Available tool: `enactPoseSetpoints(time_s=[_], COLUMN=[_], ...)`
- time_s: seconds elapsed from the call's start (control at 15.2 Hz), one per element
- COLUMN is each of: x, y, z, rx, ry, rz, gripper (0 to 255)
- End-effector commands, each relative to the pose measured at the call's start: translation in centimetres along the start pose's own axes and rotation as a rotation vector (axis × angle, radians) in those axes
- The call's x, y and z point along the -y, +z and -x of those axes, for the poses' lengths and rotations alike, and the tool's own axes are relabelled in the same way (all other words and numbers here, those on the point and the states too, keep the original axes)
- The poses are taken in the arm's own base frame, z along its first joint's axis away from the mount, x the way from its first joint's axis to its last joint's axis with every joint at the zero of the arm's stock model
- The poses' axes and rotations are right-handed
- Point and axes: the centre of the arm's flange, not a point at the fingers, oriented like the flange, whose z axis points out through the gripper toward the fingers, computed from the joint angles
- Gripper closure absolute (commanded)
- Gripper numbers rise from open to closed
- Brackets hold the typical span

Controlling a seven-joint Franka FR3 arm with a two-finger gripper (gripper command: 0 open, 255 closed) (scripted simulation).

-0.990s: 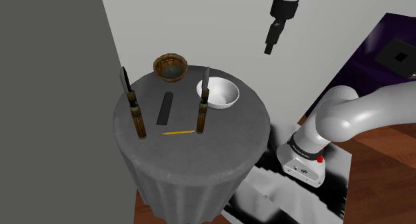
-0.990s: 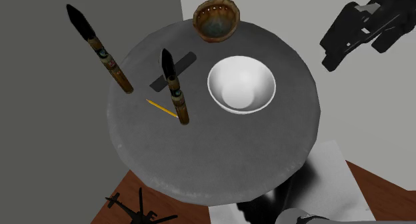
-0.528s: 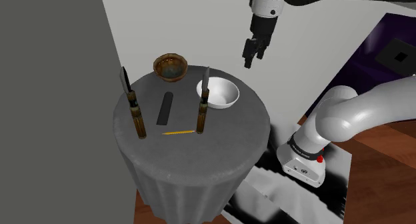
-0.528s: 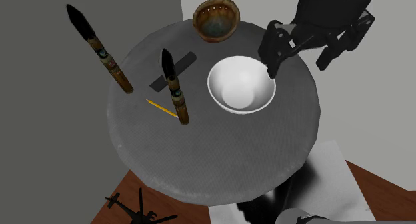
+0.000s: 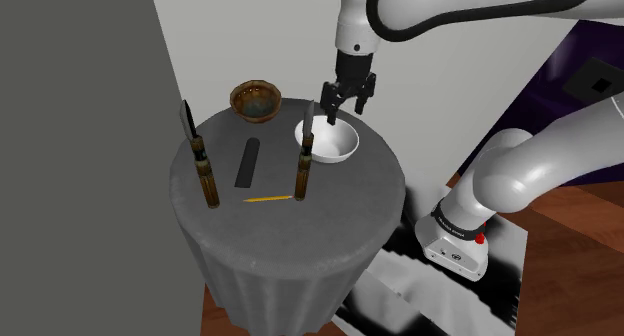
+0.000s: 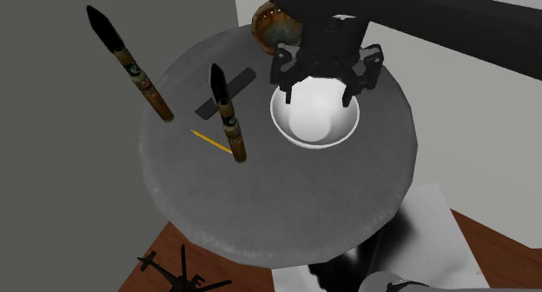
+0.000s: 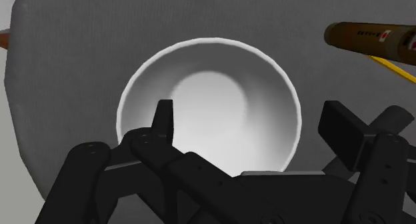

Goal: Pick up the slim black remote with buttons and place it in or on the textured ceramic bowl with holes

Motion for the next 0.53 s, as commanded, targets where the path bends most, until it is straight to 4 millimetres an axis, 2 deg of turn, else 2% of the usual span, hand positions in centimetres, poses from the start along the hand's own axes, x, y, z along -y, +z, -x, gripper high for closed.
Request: enactPoseSetpoints(time_s=[0.0,0.46], x=[2.2,8.6], y=[1.1,5.2], z=[-0.9,-5.4], rx=[0.009,0.04], ry=[0.062,0.264], rz=[-0.015,-0.062], gripper=[0,0])
